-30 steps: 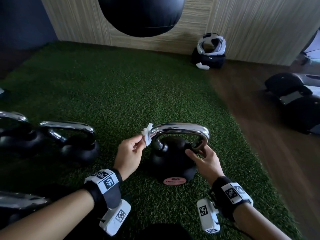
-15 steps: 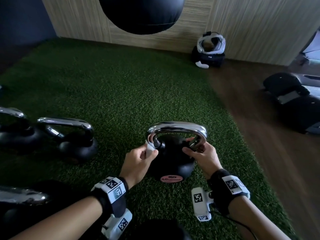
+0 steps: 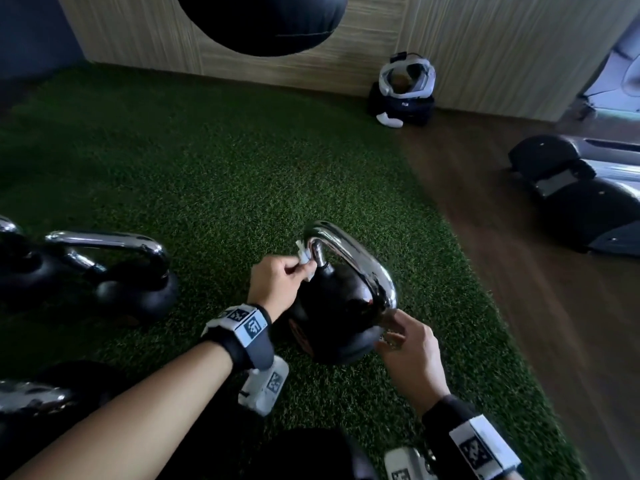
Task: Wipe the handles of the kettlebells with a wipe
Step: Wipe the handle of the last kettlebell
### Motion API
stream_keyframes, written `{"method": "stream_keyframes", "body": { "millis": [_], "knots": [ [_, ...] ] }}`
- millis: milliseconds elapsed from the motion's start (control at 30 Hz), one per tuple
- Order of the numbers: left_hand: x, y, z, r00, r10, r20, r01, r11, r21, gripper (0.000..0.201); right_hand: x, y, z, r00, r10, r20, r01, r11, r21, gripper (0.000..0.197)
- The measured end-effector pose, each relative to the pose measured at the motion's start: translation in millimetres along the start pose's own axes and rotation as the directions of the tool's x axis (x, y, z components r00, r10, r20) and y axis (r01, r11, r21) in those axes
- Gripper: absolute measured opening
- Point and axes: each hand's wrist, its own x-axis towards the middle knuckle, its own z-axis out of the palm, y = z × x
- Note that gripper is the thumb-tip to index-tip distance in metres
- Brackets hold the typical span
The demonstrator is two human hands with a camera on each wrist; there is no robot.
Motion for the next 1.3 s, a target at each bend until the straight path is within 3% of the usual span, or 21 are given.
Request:
{"method": "stream_keyframes", "body": {
  "millis": [133, 233, 300, 400, 433, 467, 533, 633, 700, 767, 833, 900, 967, 1133, 1233, 1300],
  "knots": [
    [14.5, 17.7, 13.9, 0.995, 0.099, 0.006, -0.099, 0.995, 0.002, 0.029, -21.3, -11.1, 5.4, 0.997, -0.076, 0.002, 0.075, 0.991, -0.107, 0.053],
    [18.7, 27.5, 19.6, 0.99, 0.129, 0.049, -0.129, 0.992, 0.003, 0.038, -19.4, -28.0, -2.5, 0.988, -0.113, 0.106, 0.126, 0.985, -0.119, 0.062],
    [21.3, 33.6, 16.9, 0.983, 0.146, 0.11, -0.149, 0.989, 0.024, 0.04, -3.3, -37.9, -12.0, 0.978, -0.089, 0.19, 0.113, 0.987, -0.117, 0.054],
    [29.8, 31.0, 12.7, 0.969, 0.121, 0.215, -0.131, 0.991, 0.032, 0.034, 28.4, -52.5, -18.3, 0.986, -0.039, 0.162, 0.034, 0.999, 0.029, 0.023],
    [31.4, 28.9, 11.3, 0.967, 0.046, 0.251, -0.037, 0.998, -0.042, 0.033, 42.5, -48.2, -12.5, 0.984, -0.036, 0.174, 0.035, 0.999, 0.011, 0.029],
    [30.3, 27.4, 11.4, 0.964, -0.011, 0.266, 0.044, 0.992, -0.12, 0.035, 55.1, -41.3, -3.0, 0.977, -0.01, 0.211, 0.013, 1.0, -0.012, 0.054],
    [26.6, 25.6, 15.6, 0.969, -0.047, 0.241, 0.085, 0.985, -0.15, 0.032, 80.5, 0.1, 24.8, 0.948, 0.082, 0.307, -0.088, 0.996, 0.004, 0.085],
    [22.7, 29.1, 18.1, 0.979, -0.084, 0.187, 0.11, 0.985, -0.135, 0.016, 92.6, 45.6, 55.1, 0.93, 0.074, 0.359, -0.102, 0.993, 0.059, 0.088],
    [23.7, 35.6, 16.4, 0.983, -0.098, 0.154, 0.119, 0.984, -0.136, 0.017, 81.8, 16.2, 51.3, 0.952, 0.107, 0.288, -0.129, 0.99, 0.058, 0.085],
    [24.4, 47.2, 14.1, 0.994, -0.069, 0.091, 0.08, 0.988, -0.133, 0.03, 73.8, -7.9, 44.7, 0.962, 0.125, 0.244, -0.135, 0.991, 0.025, 0.088],
    [25.7, 56.4, 13.3, 0.993, -0.1, 0.069, 0.115, 0.963, -0.244, 0.025, 69.8, -14.4, 43.2, 0.963, 0.127, 0.236, -0.137, 0.99, 0.028, 0.087],
    [27.4, 58.7, 12.2, 0.985, -0.137, 0.101, 0.164, 0.917, -0.364, 0.009, 70.0, -13.8, 45.0, 0.967, 0.127, 0.222, -0.134, 0.991, 0.019, 0.092],
    [29.8, 56.8, 8.6, 0.982, -0.118, 0.146, 0.166, 0.907, -0.387, 0.004, 70.7, -11.8, 46.6, 0.967, 0.128, 0.218, -0.138, 0.99, 0.032, 0.103],
    [31.5, 67.5, -2.7, 0.965, -0.172, 0.198, 0.256, 0.778, -0.573, 0.016, 69.0, -9.5, 46.8, 0.97, 0.121, 0.209, -0.136, 0.989, 0.061, 0.088],
    [17.8, 75.6, -12.2, 0.971, -0.13, 0.199, 0.233, 0.694, -0.681, 0.02, 69.3, -4.5, 49.4, 0.974, 0.119, 0.194, -0.136, 0.988, 0.079, 0.096],
    [11.8, 74.8, -23.7, 0.968, -0.064, 0.243, 0.217, 0.704, -0.677, 0.019, 69.3, -0.2, 52.7, 0.976, 0.114, 0.183, -0.13, 0.988, 0.079, 0.098]
  ]
}}
